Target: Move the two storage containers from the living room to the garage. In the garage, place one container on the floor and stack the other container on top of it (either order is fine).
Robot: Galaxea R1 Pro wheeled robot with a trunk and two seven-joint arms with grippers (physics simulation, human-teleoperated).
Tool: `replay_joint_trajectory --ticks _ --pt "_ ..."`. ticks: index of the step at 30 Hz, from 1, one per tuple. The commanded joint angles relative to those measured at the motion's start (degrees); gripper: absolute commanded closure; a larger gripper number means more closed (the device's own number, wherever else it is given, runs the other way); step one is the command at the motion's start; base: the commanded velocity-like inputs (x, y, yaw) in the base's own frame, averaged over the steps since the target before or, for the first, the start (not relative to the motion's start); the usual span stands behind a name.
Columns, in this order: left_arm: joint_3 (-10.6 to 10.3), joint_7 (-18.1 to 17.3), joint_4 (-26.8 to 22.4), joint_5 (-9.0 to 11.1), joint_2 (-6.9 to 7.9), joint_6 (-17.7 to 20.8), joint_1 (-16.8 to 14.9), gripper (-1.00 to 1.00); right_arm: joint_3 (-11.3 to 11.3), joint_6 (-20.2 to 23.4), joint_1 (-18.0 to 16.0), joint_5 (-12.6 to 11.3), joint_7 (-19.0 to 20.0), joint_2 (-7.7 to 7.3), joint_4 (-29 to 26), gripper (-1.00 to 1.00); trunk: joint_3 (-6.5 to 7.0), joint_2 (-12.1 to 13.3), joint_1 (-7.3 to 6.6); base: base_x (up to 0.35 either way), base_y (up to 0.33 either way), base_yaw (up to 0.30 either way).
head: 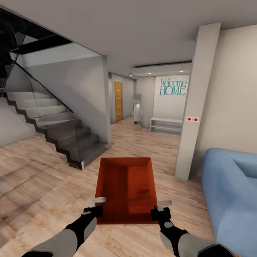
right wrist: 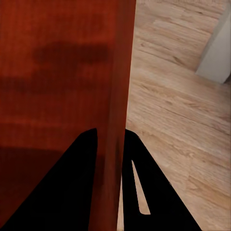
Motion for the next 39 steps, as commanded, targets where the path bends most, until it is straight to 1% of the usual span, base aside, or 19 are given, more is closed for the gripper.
replay_joint_trajectory --ticks 1,24,34,39 --pt "0.5 1.6 0.1 0.5 1.94 0.1 0.0 1.0 -0.6 -1.2 -0.1 -0.5 -0.2 0.02 -0.1 1.0 -0.09 -0.1 0.05 0.321 0.0 0.0" --pt "0.5 1.5 0.1 0.5 1.94 0.1 0.0 1.0 -0.6 -1.2 -0.1 -0.5 -0.2 0.04 -0.1 1.0 -0.09 -0.1 0.05 0.321 0.0 -0.002" --pt "0.5 1.5 0.1 0.5 1.94 0.1 0.0 1.0 -0.6 -1.2 -0.1 -0.5 -0.2 0.02 -0.1 1.0 -0.09 -0.1 0.05 0.321 0.0 -0.181" --pt "0.5 1.5 0.1 0.5 1.91 0.1 0.0 1.0 -0.6 -1.2 -0.1 -0.5 -0.2 0.02 -0.1 1.0 -0.09 -0.1 0.05 0.321 0.0 -0.052"
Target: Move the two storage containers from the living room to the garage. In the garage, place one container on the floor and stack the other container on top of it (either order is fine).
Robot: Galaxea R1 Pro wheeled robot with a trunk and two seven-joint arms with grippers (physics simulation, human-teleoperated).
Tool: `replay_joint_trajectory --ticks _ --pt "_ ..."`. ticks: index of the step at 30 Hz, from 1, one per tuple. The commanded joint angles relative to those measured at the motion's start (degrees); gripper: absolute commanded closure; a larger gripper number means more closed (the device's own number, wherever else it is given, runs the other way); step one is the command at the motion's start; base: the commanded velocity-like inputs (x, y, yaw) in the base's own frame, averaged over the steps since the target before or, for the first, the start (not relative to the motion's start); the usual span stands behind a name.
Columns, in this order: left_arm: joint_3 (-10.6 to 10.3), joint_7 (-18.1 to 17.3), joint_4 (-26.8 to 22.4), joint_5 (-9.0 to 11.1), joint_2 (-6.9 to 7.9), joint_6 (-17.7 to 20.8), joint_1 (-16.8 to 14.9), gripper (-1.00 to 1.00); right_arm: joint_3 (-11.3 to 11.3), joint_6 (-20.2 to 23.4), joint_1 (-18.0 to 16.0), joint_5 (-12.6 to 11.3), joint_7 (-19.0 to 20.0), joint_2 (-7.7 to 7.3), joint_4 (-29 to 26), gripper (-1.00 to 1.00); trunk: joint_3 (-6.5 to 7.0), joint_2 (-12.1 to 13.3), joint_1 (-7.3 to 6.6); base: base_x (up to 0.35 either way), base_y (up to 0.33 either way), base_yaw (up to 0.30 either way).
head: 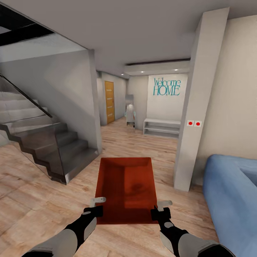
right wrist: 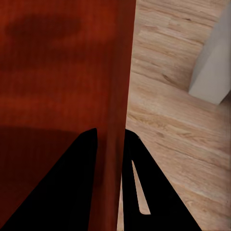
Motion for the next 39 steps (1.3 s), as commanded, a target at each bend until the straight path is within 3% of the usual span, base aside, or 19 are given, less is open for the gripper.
replay_joint_trajectory --ticks 1,39 --pt "0.5 1.5 0.1 0.5 1.89 0.1 0.0 1.0 -0.8 -1.2 -0.1 -0.3 -0.2 0.02 -0.1 1.0 -0.09 -0.1 0.05 0.321 0.0 -0.007" --pt "0.6 1.5 0.3 0.7 1.95 0.1 0.0 1.0 -0.8 -1.2 -0.1 -0.3 -0.2 0.02 -0.1 1.0 -0.09 -0.1 0.05 0.321 0.0 0.0"
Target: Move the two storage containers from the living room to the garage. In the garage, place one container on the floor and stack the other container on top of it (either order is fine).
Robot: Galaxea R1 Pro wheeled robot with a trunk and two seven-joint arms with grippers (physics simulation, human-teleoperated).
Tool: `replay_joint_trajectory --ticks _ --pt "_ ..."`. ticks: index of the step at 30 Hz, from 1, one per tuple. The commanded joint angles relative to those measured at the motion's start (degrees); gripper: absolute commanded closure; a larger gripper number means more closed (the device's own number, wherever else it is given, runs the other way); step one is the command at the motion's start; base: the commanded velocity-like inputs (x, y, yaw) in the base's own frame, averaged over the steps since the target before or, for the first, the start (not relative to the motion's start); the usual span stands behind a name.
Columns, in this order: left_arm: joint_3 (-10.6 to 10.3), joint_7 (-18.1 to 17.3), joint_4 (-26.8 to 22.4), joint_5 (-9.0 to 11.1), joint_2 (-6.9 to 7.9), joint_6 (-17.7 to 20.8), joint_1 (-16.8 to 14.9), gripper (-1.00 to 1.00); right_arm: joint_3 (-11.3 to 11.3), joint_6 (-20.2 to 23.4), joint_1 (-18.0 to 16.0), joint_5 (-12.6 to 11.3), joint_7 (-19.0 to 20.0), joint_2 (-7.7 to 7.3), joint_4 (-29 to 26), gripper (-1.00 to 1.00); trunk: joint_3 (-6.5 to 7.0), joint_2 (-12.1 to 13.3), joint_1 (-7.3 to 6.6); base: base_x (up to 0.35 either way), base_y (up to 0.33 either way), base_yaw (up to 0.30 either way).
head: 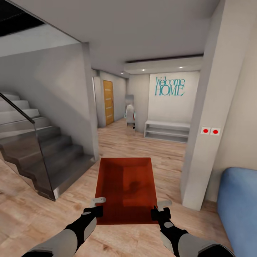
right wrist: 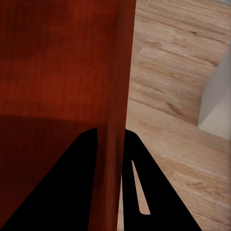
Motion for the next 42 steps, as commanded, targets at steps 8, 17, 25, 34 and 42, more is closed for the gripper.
replay_joint_trajectory --ticks 8,17,25,34,42 --pt "0.6 1.5 0.1 0.6 1.94 0.2 0.0 1.0 -0.7 -1.4 -0.1 -0.5 -0.2 0.03 -0.1 1.0 -0.09 -0.1 0.05 0.321 0.0 0.0" --pt "0.6 1.5 0.1 0.6 1.94 0.2 0.0 1.0 -0.7 -1.4 -0.1 -0.5 -0.2 0.02 -0.1 1.0 -0.09 -0.1 0.05 0.322 0.0 0.0" --pt "0.6 1.5 0.1 0.5 1.94 0.2 0.0 1.0 -0.7 -1.4 -0.1 -0.5 -0.2 0.03 -0.1 1.0 -0.09 -0.1 0.05 0.321 0.0 0.0" --pt "0.6 1.5 0.1 0.5 1.93 0.2 0.0 1.0 -0.7 -1.4 -0.1 -0.5 -0.3 0.1 -0.1 1.0 -0.19 -0.1 0.05 0.321 0.0 -0.109" --pt "0.6 1.5 0.1 0.5 1.94 0.2 0.0 1.0 -0.7 -1.4 -0.1 -0.5 -0.3 0.11 -0.1 1.0 -0.33 -0.1 0.05 0.321 0.0 -0.159"
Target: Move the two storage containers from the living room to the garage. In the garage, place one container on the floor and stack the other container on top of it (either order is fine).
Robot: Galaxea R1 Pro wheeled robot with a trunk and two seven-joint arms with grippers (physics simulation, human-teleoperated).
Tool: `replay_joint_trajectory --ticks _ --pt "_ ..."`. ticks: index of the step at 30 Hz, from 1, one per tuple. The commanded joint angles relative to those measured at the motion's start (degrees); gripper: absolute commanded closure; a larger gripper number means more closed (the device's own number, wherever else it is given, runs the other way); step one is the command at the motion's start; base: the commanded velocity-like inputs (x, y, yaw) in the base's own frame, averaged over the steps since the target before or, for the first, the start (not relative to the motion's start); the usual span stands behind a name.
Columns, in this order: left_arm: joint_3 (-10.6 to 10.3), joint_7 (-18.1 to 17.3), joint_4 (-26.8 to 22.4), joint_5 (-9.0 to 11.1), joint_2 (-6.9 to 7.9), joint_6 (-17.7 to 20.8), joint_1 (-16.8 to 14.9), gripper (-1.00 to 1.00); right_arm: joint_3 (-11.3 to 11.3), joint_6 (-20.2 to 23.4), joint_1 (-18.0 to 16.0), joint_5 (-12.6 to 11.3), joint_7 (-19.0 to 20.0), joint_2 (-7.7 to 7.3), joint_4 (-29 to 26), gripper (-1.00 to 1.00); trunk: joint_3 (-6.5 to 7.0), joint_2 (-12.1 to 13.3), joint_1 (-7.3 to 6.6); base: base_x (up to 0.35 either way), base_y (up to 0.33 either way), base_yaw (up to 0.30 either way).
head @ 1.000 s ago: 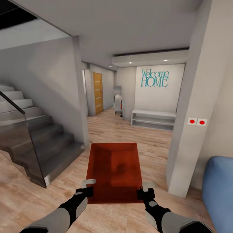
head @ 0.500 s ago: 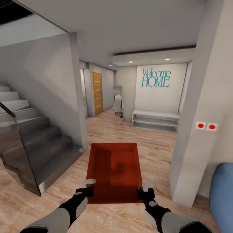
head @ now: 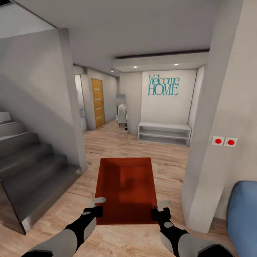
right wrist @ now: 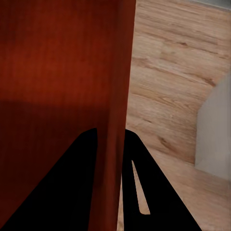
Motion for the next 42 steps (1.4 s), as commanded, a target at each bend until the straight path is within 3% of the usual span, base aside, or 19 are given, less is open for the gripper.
replay_joint_trajectory --ticks 1,42 --pt "0.6 1.6 0.1 0.5 1.85 0.1 0.0 1.0 -0.8 -1.5 -0.1 -0.4 -0.2 0.02 -0.1 1.0 -0.09 -0.1 0.05 0.321 0.0 -0.014" --pt "0.6 1.6 0.1 0.5 1.85 0.1 0.0 1.0 -0.8 -1.5 -0.1 -0.4 -0.2 0.02 -0.1 1.0 -0.1 -0.1 0.05 0.321 0.0 0.0"
